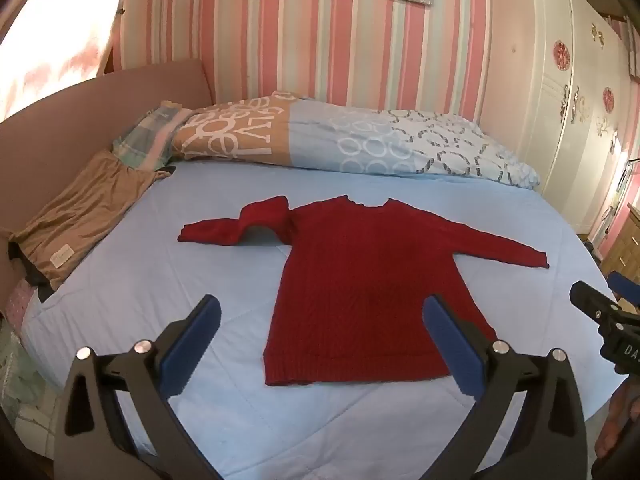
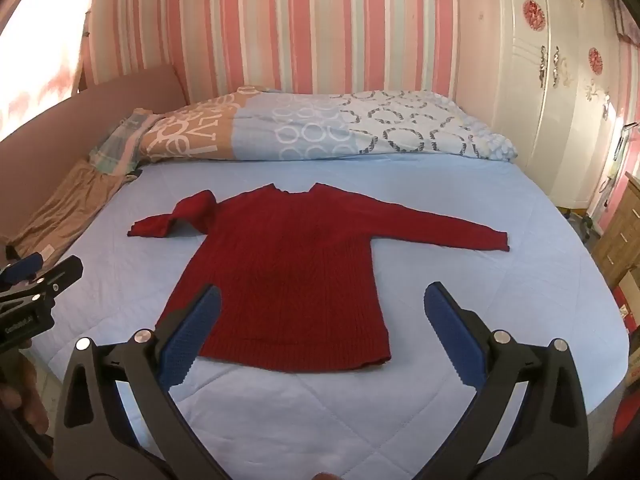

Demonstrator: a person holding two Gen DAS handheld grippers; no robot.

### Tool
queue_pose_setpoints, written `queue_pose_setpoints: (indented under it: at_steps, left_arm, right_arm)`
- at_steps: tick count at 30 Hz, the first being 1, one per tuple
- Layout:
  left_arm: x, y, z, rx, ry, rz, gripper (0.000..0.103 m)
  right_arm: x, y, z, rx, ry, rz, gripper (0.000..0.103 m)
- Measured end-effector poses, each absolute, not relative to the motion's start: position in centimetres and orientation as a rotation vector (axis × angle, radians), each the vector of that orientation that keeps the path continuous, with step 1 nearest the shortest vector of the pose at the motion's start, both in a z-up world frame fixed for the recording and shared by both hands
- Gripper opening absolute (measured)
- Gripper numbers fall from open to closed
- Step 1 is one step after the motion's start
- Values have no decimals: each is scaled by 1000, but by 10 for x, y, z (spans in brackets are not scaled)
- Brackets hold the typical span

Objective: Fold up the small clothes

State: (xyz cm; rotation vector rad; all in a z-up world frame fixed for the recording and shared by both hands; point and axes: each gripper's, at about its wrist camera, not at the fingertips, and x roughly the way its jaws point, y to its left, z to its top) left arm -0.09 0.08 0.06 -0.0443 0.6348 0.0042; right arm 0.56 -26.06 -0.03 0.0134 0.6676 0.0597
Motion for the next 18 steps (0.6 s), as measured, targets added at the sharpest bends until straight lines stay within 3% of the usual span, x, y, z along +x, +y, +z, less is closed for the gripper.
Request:
queue_pose_setpoints:
  at_steps: [18]
  left_arm:
    - [-3,-1,10,-53,621,14,101]
  right_arm:
    - [5,-258,-4,61,651,90,100]
